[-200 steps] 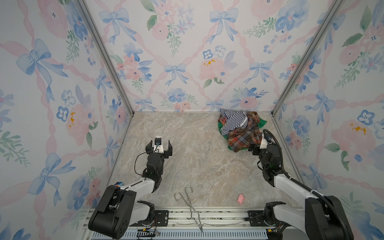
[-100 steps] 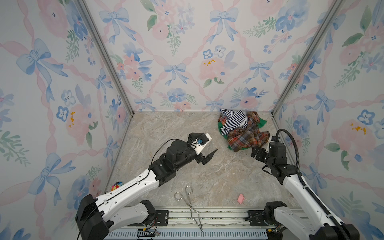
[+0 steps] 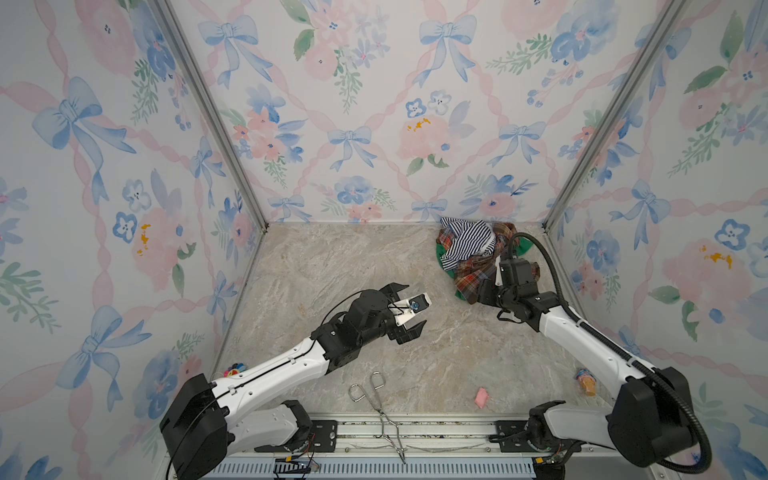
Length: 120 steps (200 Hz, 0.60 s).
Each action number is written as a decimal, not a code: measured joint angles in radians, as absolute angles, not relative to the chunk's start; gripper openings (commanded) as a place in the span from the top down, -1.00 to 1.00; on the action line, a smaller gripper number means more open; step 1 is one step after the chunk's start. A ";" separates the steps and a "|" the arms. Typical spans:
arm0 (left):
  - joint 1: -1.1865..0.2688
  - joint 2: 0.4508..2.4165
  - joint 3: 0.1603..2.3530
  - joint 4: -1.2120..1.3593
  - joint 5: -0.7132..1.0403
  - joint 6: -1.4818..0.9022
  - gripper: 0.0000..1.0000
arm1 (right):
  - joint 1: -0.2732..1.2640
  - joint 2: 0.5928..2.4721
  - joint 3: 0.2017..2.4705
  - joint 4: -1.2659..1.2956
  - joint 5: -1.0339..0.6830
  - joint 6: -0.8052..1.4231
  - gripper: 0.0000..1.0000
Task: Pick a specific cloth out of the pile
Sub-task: 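Lower the right gripper into the pile and grasp the green shirt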
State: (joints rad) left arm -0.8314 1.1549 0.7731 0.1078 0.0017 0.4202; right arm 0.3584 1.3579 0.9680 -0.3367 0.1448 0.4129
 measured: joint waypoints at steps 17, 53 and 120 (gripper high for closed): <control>-0.806 1.150 0.778 0.110 0.000 0.404 -0.96 | 0.430 1.460 1.055 -0.356 0.235 0.391 -0.01; -0.730 1.109 0.786 0.100 0.017 0.340 -0.96 | 0.547 1.661 1.145 -0.409 0.348 0.361 0.07; -0.626 1.104 0.821 0.099 0.124 0.241 -0.96 | 0.591 1.935 1.307 -0.465 0.455 0.331 0.31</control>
